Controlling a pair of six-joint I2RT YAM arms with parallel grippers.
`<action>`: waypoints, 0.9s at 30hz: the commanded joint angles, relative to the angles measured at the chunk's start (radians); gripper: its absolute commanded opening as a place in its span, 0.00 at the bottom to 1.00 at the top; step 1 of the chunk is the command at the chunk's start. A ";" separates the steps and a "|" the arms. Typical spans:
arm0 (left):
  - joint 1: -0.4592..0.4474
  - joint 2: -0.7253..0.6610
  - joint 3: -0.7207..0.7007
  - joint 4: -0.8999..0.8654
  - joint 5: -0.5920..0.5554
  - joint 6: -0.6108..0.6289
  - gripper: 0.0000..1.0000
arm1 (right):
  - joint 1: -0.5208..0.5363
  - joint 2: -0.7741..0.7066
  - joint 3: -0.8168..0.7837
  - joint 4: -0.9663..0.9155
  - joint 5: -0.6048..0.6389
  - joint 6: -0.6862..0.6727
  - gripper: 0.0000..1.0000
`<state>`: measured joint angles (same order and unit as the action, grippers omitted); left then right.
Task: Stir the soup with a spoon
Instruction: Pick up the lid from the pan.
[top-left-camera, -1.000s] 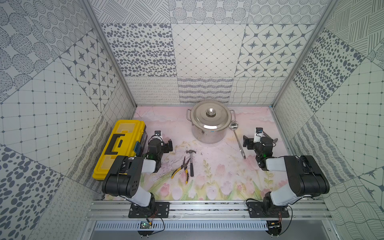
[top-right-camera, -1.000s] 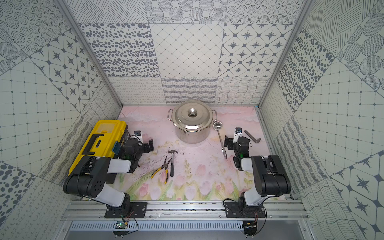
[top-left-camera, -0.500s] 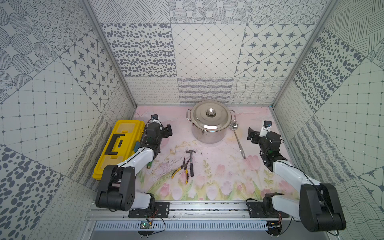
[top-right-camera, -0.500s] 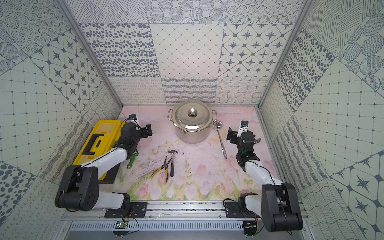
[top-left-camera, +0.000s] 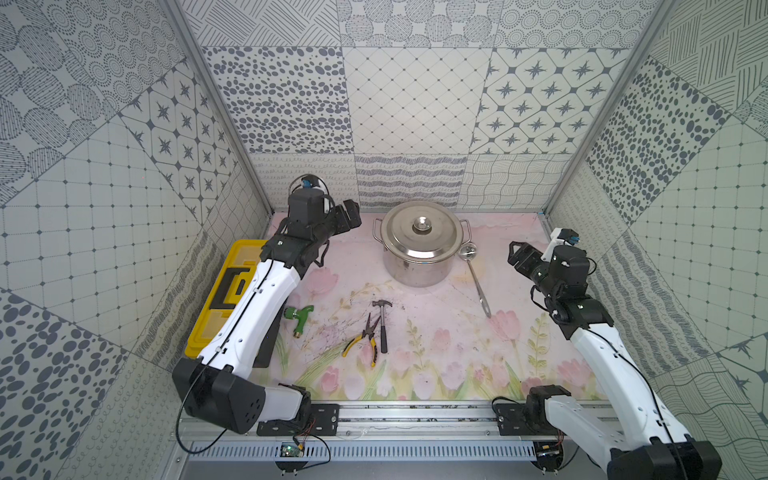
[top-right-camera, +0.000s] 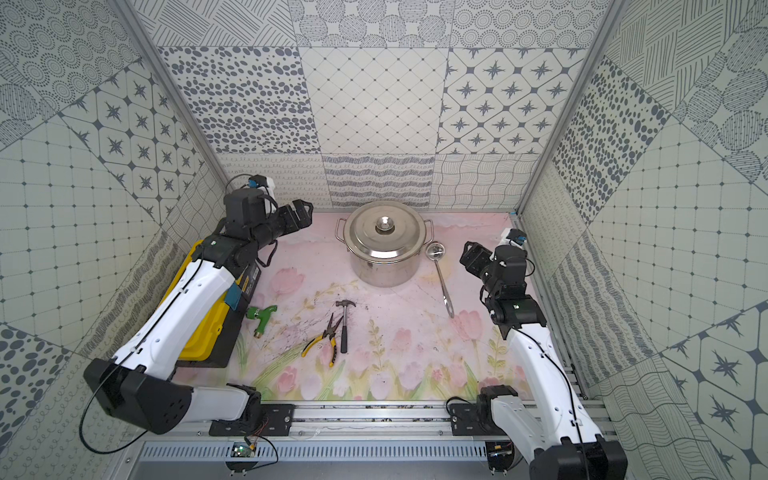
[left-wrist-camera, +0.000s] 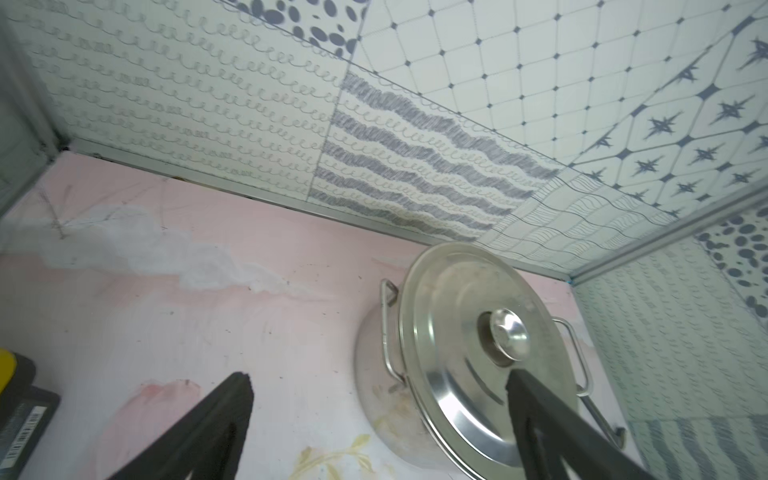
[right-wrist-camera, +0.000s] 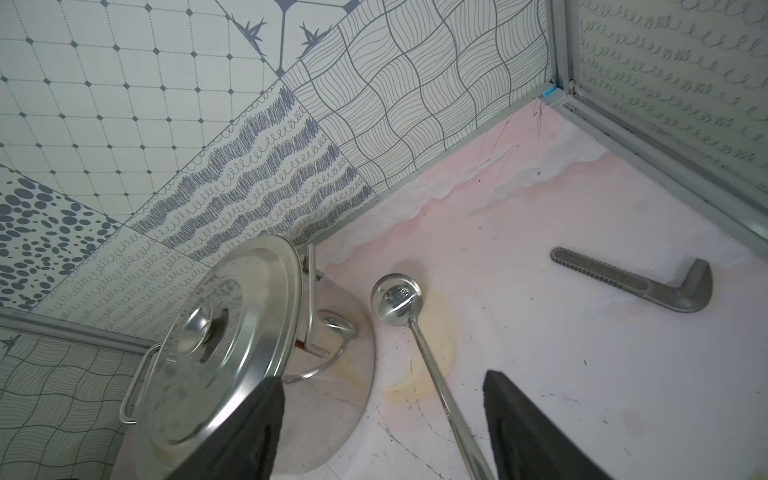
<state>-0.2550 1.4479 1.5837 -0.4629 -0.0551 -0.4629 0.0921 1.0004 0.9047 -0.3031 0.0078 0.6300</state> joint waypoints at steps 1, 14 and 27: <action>-0.110 0.217 0.392 -0.561 0.094 -0.066 0.98 | 0.036 0.068 0.105 -0.178 -0.098 0.076 0.83; -0.440 0.719 1.020 -0.799 -0.073 -0.014 0.95 | 0.319 0.156 0.186 -0.204 -0.062 0.113 0.85; -0.479 0.851 1.043 -0.678 -0.298 0.099 0.95 | 0.403 0.057 0.072 -0.235 -0.067 0.142 0.87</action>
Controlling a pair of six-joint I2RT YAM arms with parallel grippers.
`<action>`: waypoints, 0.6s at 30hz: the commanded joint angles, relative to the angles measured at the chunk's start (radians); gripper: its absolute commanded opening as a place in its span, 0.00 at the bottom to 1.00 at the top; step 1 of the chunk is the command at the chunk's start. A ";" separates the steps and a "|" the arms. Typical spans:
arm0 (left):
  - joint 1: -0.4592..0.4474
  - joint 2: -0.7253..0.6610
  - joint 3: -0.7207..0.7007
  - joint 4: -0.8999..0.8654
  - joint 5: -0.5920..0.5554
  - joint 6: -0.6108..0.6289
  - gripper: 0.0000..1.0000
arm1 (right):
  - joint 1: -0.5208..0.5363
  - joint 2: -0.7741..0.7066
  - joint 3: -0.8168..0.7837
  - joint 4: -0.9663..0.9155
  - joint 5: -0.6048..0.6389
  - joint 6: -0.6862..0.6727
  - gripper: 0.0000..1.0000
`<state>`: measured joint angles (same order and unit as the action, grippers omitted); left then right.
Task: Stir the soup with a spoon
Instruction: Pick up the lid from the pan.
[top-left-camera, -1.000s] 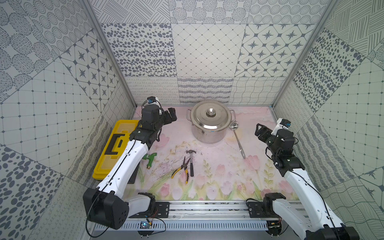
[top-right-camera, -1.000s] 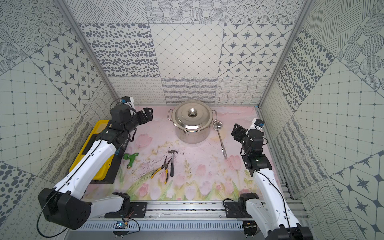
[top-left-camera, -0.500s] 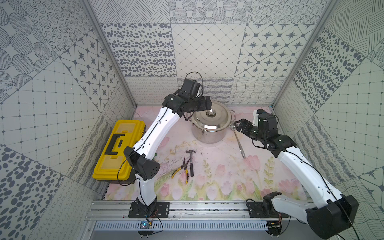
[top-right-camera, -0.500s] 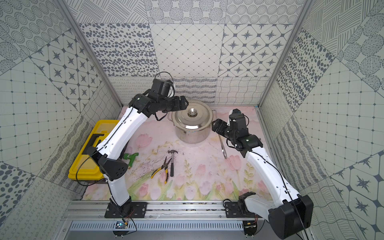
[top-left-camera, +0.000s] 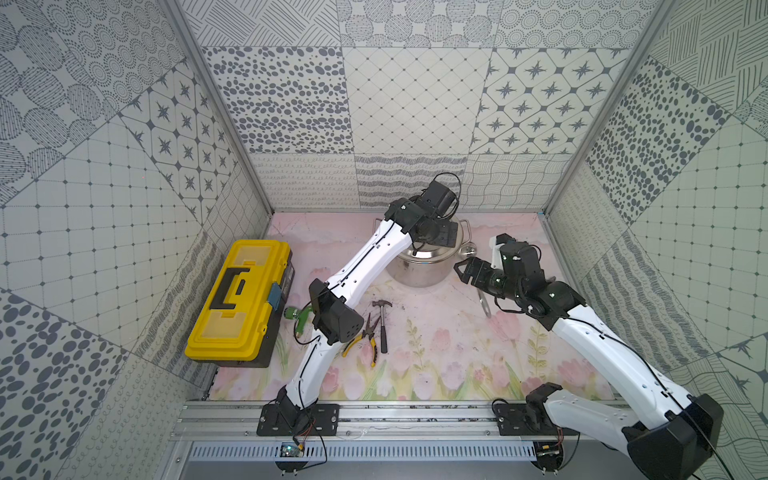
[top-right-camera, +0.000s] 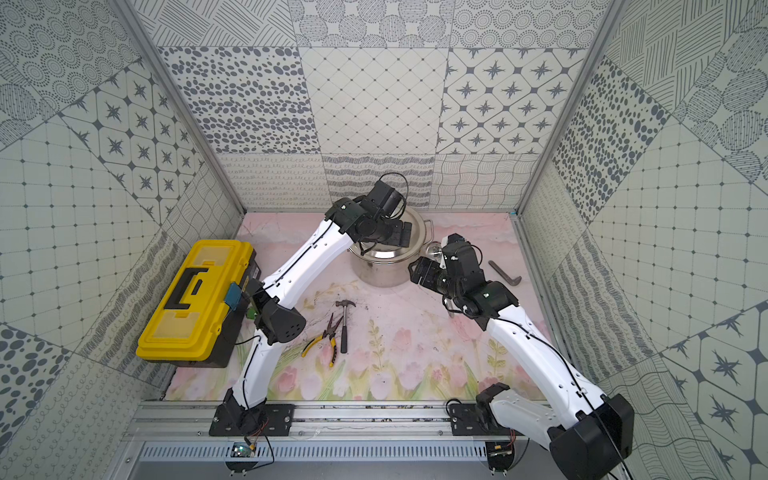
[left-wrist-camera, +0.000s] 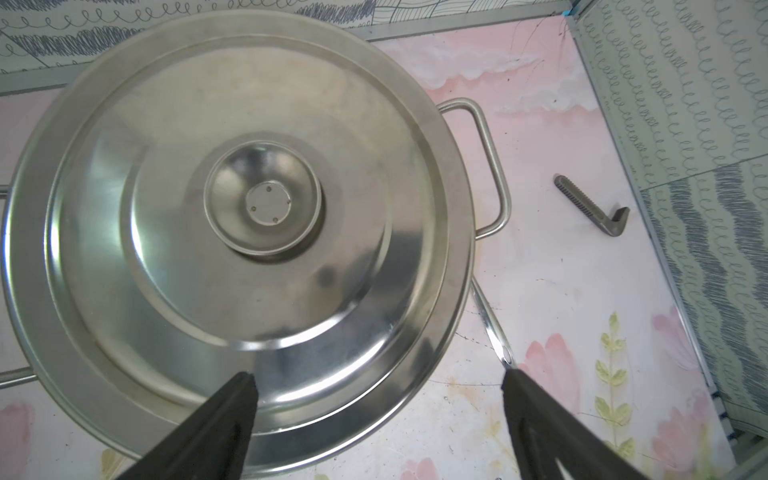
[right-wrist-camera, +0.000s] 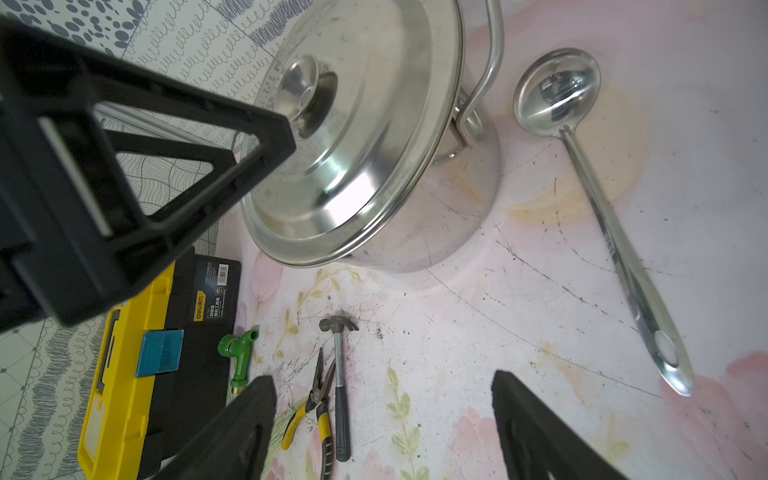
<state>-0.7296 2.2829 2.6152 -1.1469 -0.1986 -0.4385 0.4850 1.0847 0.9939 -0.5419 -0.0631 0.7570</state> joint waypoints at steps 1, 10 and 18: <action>-0.005 0.019 0.006 0.033 -0.161 0.087 0.94 | 0.013 -0.032 -0.025 0.003 0.005 0.016 0.86; 0.004 0.059 -0.001 0.135 -0.228 0.127 0.92 | 0.021 -0.044 -0.040 -0.003 -0.005 0.021 0.86; 0.038 0.082 -0.001 0.178 -0.231 0.096 0.92 | 0.021 -0.011 -0.033 -0.003 -0.031 0.022 0.86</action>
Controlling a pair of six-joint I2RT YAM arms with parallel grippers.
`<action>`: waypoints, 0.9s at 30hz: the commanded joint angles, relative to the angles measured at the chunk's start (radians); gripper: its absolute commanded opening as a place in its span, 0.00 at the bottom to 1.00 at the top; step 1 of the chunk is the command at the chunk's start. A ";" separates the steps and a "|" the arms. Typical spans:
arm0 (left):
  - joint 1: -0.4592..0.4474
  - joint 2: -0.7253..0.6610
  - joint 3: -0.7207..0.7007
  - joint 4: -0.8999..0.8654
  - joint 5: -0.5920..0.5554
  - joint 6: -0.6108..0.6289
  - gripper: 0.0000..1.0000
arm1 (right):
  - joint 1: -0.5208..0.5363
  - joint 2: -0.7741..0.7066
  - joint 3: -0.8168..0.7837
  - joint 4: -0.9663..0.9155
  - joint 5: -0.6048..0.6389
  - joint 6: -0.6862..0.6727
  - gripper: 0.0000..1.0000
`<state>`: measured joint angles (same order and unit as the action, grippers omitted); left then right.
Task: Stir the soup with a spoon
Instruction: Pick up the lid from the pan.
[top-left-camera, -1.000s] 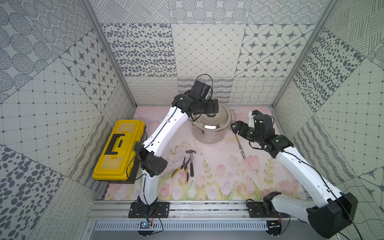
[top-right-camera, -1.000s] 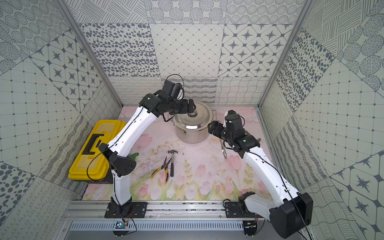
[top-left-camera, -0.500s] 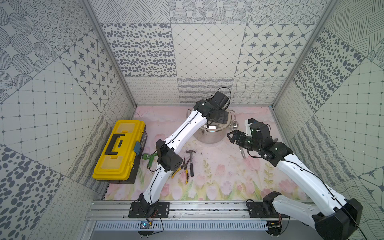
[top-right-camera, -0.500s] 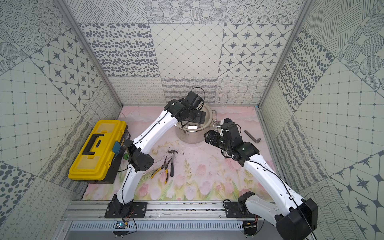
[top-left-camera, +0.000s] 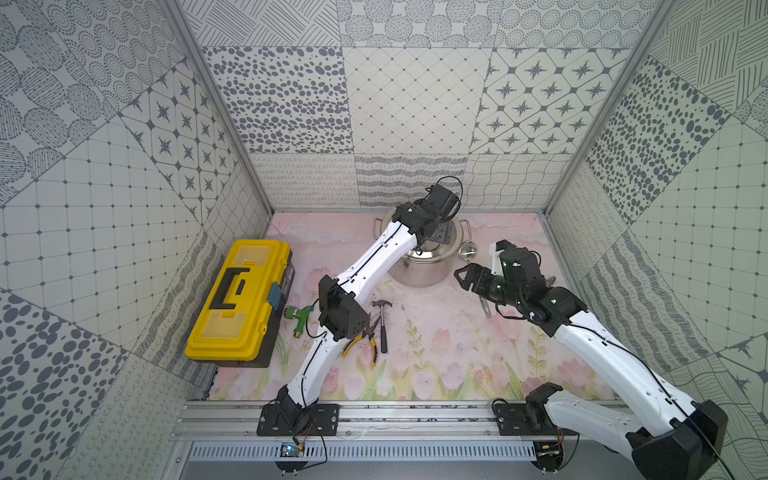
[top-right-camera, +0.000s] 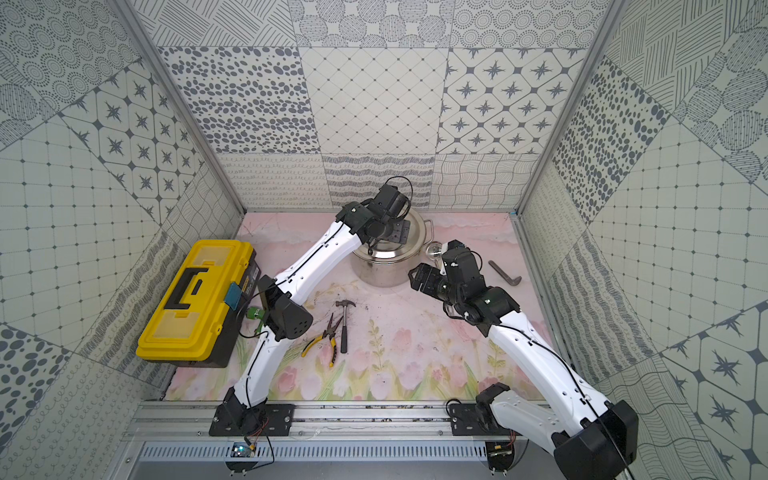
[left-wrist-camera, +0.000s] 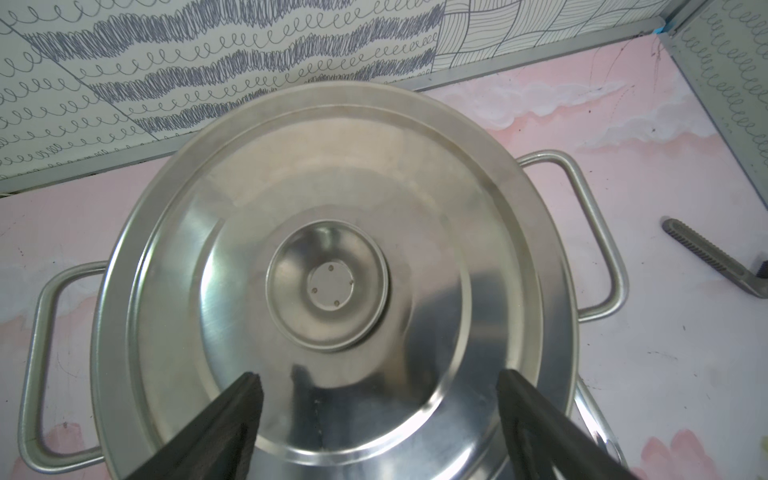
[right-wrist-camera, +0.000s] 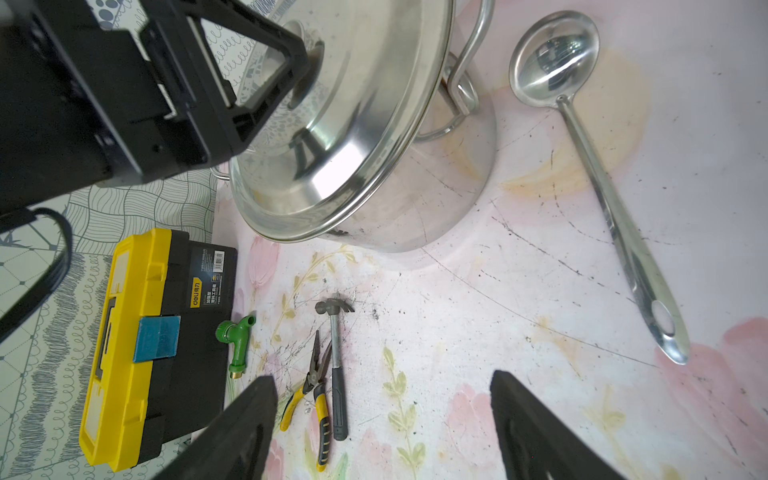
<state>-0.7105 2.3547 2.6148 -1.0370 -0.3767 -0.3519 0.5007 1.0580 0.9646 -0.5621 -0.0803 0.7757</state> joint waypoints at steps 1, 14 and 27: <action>0.023 0.012 -0.001 0.074 -0.051 0.006 0.92 | 0.005 0.019 -0.004 0.019 -0.017 0.003 0.85; 0.050 0.040 0.000 0.129 -0.010 -0.007 0.90 | 0.005 0.051 0.003 0.024 -0.047 0.013 0.86; 0.059 0.075 -0.001 0.158 0.001 -0.004 0.84 | 0.005 0.056 0.005 0.024 -0.048 0.031 0.84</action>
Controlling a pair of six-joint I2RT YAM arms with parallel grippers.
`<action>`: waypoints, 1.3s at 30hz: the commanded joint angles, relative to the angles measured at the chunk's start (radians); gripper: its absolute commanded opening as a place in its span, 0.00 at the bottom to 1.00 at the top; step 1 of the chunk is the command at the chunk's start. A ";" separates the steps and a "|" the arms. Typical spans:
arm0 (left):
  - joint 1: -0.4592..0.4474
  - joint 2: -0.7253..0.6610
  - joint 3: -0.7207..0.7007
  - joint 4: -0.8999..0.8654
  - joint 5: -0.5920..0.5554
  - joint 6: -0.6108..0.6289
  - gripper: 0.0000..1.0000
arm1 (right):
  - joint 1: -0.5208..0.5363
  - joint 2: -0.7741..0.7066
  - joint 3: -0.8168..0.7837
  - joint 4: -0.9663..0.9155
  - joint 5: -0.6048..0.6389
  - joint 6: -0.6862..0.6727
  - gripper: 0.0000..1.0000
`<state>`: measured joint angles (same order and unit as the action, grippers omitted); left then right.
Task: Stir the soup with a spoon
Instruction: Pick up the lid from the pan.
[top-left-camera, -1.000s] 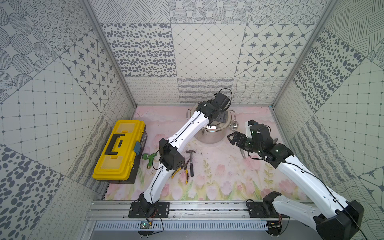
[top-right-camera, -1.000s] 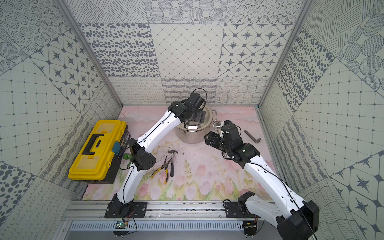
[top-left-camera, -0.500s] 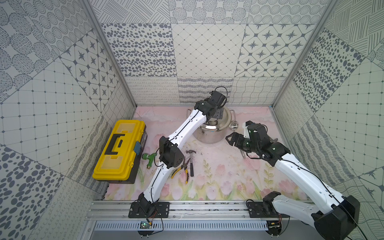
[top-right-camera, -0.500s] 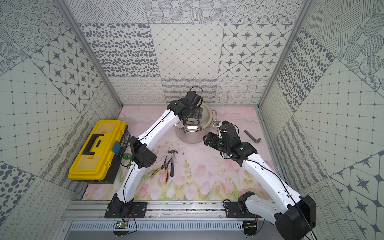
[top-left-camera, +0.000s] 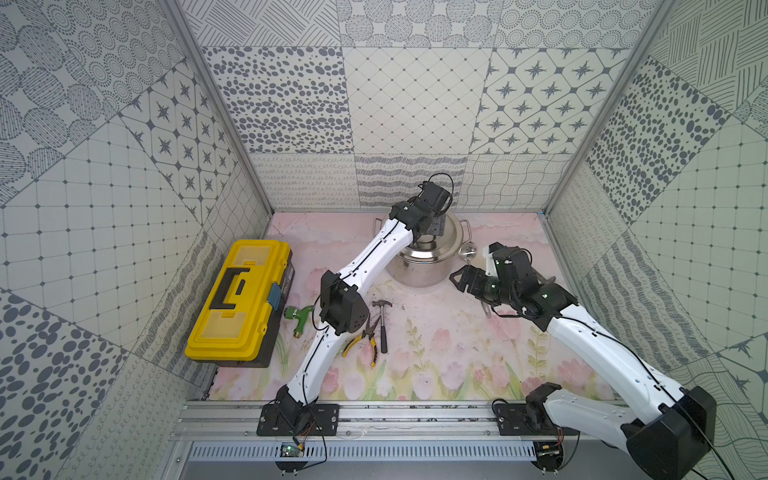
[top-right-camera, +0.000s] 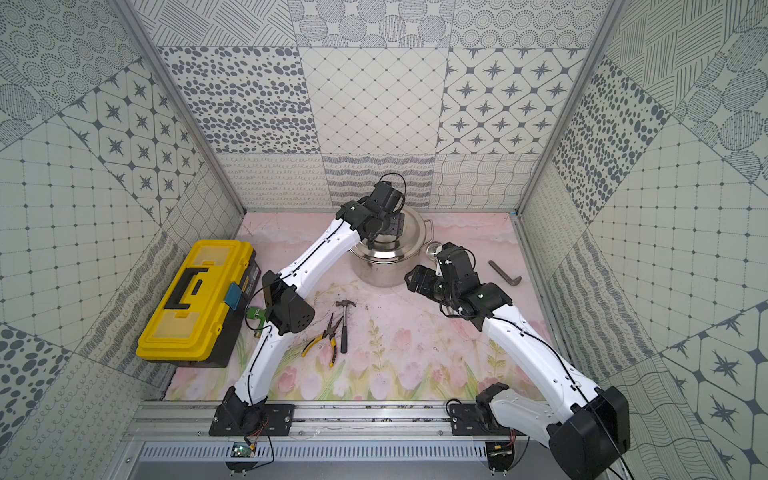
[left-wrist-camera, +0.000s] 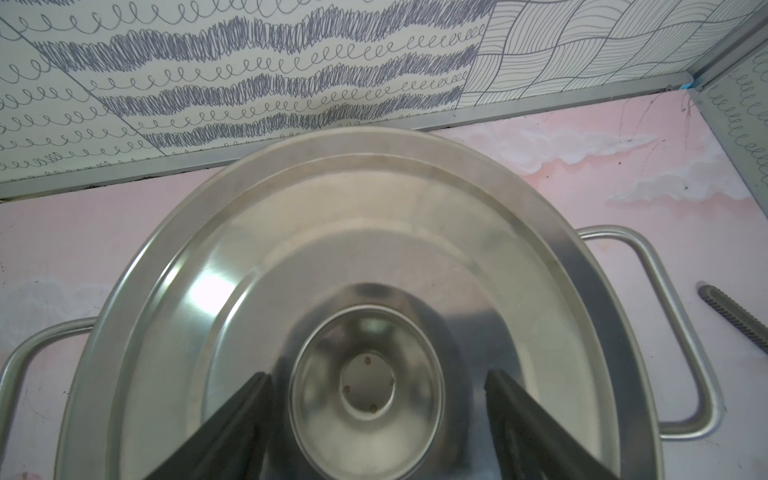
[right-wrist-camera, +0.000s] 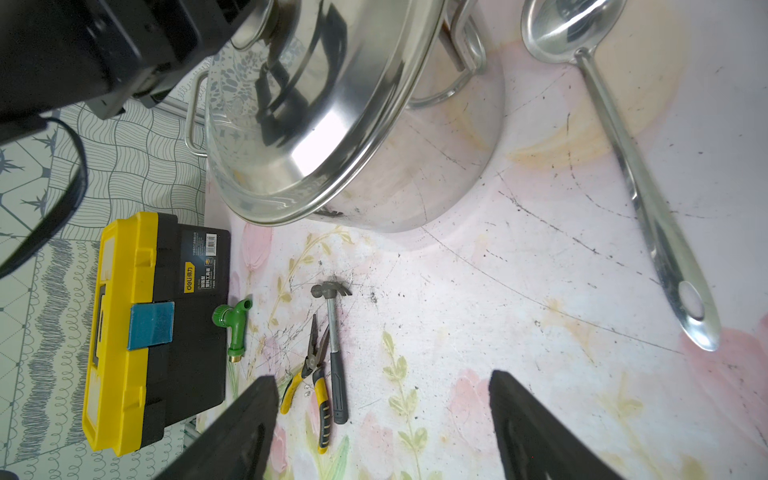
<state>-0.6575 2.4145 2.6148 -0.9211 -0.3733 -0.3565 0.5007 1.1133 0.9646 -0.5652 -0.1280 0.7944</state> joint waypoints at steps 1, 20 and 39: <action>0.007 0.017 -0.001 0.045 -0.001 -0.001 0.84 | 0.005 0.001 0.003 0.027 0.002 0.015 0.84; 0.020 0.042 0.000 0.038 0.004 0.020 0.75 | 0.005 0.037 0.010 0.034 0.006 0.028 0.84; 0.046 0.015 0.001 -0.041 0.055 -0.022 0.76 | 0.014 0.020 0.000 0.049 0.012 0.063 0.83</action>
<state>-0.6178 2.4424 2.6148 -0.8646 -0.3645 -0.3489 0.5060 1.1481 0.9646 -0.5564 -0.1268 0.8425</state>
